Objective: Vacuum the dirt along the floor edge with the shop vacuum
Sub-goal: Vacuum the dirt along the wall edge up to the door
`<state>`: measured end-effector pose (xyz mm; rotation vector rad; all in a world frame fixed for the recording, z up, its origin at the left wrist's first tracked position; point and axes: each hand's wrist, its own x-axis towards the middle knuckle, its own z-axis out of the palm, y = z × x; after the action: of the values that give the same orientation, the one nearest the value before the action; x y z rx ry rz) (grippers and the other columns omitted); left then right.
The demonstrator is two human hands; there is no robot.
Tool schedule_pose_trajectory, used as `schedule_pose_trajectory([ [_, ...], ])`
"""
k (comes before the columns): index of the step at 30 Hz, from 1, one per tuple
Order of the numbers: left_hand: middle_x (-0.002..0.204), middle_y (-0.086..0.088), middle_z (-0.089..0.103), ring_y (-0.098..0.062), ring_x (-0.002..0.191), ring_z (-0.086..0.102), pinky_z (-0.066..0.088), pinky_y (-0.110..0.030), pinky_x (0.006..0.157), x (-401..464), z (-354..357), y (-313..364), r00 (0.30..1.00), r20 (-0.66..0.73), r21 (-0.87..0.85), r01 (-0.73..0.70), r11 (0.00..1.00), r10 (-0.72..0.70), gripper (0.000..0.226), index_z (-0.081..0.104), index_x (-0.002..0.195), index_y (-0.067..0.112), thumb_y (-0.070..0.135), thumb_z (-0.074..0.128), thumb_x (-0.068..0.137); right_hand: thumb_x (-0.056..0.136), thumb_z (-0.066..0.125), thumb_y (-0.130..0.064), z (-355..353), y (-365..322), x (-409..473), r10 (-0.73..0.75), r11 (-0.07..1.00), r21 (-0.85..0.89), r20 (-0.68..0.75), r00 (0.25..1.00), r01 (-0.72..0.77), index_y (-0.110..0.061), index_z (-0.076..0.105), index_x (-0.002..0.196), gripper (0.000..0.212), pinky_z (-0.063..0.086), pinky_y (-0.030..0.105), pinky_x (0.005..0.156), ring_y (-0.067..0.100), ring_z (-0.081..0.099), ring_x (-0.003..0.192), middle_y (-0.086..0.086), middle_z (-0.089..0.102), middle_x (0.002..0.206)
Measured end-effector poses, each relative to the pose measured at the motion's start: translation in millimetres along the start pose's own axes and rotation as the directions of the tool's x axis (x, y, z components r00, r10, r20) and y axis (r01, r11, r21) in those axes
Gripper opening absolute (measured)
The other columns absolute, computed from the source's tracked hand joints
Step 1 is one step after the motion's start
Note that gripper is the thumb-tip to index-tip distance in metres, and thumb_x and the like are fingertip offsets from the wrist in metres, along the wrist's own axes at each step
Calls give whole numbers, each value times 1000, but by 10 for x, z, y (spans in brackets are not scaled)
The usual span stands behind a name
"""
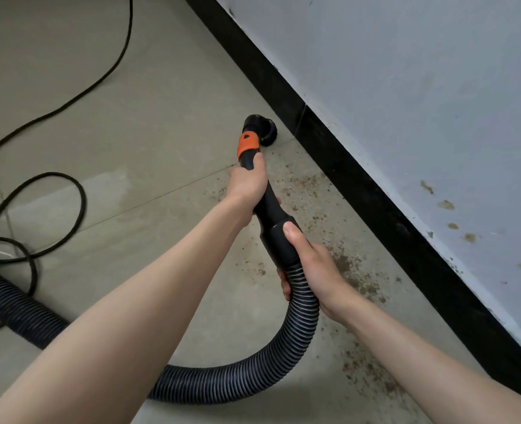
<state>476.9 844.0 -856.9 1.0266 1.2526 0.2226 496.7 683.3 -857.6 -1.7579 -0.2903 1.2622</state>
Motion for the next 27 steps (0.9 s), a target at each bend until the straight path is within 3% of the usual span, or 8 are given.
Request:
schedule_pose_trajectory([
  [2, 90, -7, 56, -19, 54, 64, 56, -26, 51, 14, 86, 23, 999, 33, 4, -7, 1000, 7, 43, 34, 124, 12, 46, 38, 98, 84, 54, -60, -64, 5, 38, -6, 1000, -9, -27, 1000, 6, -2, 59, 72, 60, 45, 27, 46, 21, 51, 41, 11, 54, 53],
  [5, 108, -13, 60, -25, 77, 69, 59, -36, 70, 92, 182, 61, 999, 37, 37, -8, 999, 7, 53, 32, 131, 11, 51, 38, 96, 85, 54, -61, -124, -15, 111, -22, 999, -40, -72, 997, 19, -2, 59, 73, 60, 45, 27, 46, 20, 52, 40, 8, 55, 52],
  [6, 108, -13, 60, -26, 78, 68, 59, -35, 69, 106, 200, 71, 999, 39, 42, -9, 999, 8, 55, 32, 133, 10, 52, 38, 96, 85, 54, -61, -132, -24, 130, -23, 999, -42, -85, 996, 19, -3, 59, 73, 59, 45, 27, 46, 20, 52, 40, 8, 55, 51],
  [9, 87, -8, 57, -18, 52, 63, 54, -25, 48, 110, 206, 100, 999, 50, 16, -13, 1000, 12, 54, 32, 134, 7, 47, 38, 98, 85, 55, -61, -126, -45, 155, -18, 999, -37, -89, 996, 15, -3, 60, 75, 59, 45, 27, 45, 20, 52, 41, 8, 55, 52],
  [14, 80, -5, 55, -17, 51, 62, 55, -28, 58, 90, 16, 86, 999, -29, 22, -40, 999, 41, 50, 37, 129, 6, 46, 37, 99, 87, 54, -58, 6, -114, 148, -27, 998, -57, 25, 999, 28, -3, 57, 75, 56, 45, 27, 44, 22, 50, 42, 14, 54, 59],
  [20, 101, -10, 58, -28, 80, 65, 57, -37, 72, -96, -537, -58, 980, -195, -44, 15, 999, -23, 52, 39, 127, 5, 47, 38, 96, 90, 53, -55, 311, -178, -26, 5, 994, -105, 204, 979, 17, -1, 55, 79, 55, 43, 25, 40, 19, 48, 40, 13, 52, 58],
  [23, 99, -13, 59, -30, 73, 66, 57, -37, 68, -308, -832, -237, 977, -202, -101, 47, 994, -67, 44, 40, 115, 8, 47, 38, 96, 90, 54, -54, 490, -45, -211, 31, 993, -121, 269, 963, 2, -2, 52, 80, 53, 43, 24, 40, 18, 48, 39, 11, 52, 57],
  [27, 101, -12, 60, -31, 96, 61, 52, -43, 88, -536, -1143, -509, 958, -275, -58, 64, 996, -78, 49, 48, 110, 9, 53, 36, 93, 91, 54, -52, 656, 78, -443, 35, 980, -195, 341, 939, 34, -6, 51, 81, 47, 46, 25, 42, 17, 51, 41, 7, 54, 55],
])
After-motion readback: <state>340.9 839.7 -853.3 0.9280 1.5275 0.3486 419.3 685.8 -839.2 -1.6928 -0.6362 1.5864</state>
